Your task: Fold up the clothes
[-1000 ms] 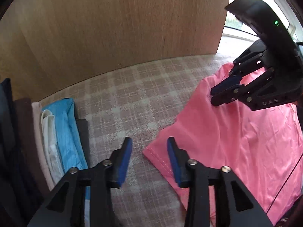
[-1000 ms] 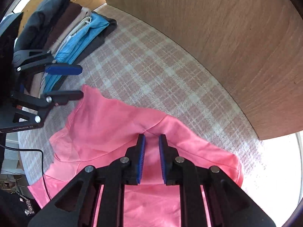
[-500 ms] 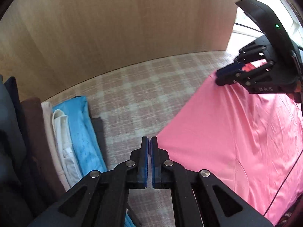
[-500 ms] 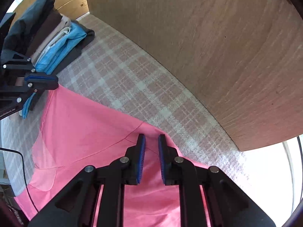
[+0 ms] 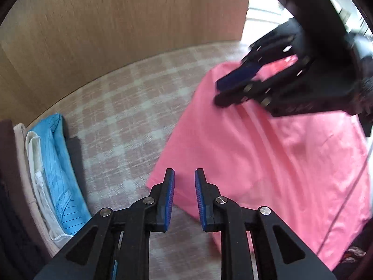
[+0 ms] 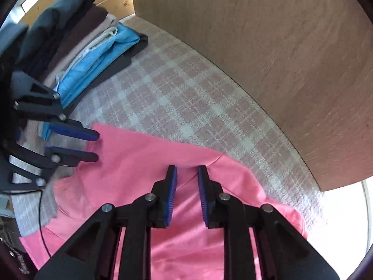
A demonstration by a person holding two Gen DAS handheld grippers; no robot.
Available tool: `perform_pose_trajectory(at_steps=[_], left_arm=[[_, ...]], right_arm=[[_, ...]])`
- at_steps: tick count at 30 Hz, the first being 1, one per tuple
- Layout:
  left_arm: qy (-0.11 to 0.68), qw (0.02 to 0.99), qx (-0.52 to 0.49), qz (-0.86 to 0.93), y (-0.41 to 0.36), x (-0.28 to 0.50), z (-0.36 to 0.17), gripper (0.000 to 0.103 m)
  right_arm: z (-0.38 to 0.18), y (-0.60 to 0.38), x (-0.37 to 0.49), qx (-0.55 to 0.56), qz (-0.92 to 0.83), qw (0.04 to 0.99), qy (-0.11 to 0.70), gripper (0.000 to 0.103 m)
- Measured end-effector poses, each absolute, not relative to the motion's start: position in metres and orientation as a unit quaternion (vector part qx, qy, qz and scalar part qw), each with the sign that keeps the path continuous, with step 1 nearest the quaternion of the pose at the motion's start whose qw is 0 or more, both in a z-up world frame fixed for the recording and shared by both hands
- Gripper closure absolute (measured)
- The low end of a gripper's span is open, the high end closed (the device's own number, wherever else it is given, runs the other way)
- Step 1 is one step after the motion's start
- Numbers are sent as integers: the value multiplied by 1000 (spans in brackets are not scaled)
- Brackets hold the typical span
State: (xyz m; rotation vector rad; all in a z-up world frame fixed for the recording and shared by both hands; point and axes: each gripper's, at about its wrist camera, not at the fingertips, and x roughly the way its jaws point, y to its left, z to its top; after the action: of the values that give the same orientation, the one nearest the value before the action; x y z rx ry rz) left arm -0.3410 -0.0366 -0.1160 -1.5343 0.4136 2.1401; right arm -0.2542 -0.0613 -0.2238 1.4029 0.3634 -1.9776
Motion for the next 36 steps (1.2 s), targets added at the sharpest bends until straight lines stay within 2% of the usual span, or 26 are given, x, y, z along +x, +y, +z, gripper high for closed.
perform_pose_trajectory(at_steps=[2,5,6,7,8,12,14,18,20,24,30,32,36], left_arm=[[164,202,-562,785,-39,-344,-123,82],[176,163,-533,812,-48,-339,-101,85],[163,171,-522,820,-50,-333,-88,85],[150,182,-511,827,-53,-324,-73,84],[138,194,-499,833,-55,-313,-60,83],[100,253,-495,825,-59,-265,-32,76],[98,263,-511,812,-54,-234,-32,76],[82,277,-557,778,-66,-150,-35,76],[76,269,-583,763,-77,-110,-44,76],[10,259,-630,732,-109,-16,-59,75],[9,236,-665,709,-118,56,-80,71],[21,234,-668,706,-117,67,-85,63],[44,244,-672,698,-117,76,-98,63]], right_arm=[[-196,-35,-249,523,-777,336,100,84],[-141,33,-217,480,-821,305,44,83],[-124,61,-200,467,-838,281,27,74],[-107,90,-183,454,-853,257,10,61],[-90,119,-166,440,-867,232,-7,57],[-64,228,-59,435,-889,124,-65,56],[-76,273,2,461,-878,78,-101,56],[-148,309,114,534,-833,18,-143,56],[-183,311,164,566,-808,12,-163,56],[-234,304,239,603,-771,19,-204,56],[-231,298,286,592,-778,31,-207,55],[-225,292,298,586,-784,32,-203,55],[-224,268,318,590,-785,34,-185,55]])
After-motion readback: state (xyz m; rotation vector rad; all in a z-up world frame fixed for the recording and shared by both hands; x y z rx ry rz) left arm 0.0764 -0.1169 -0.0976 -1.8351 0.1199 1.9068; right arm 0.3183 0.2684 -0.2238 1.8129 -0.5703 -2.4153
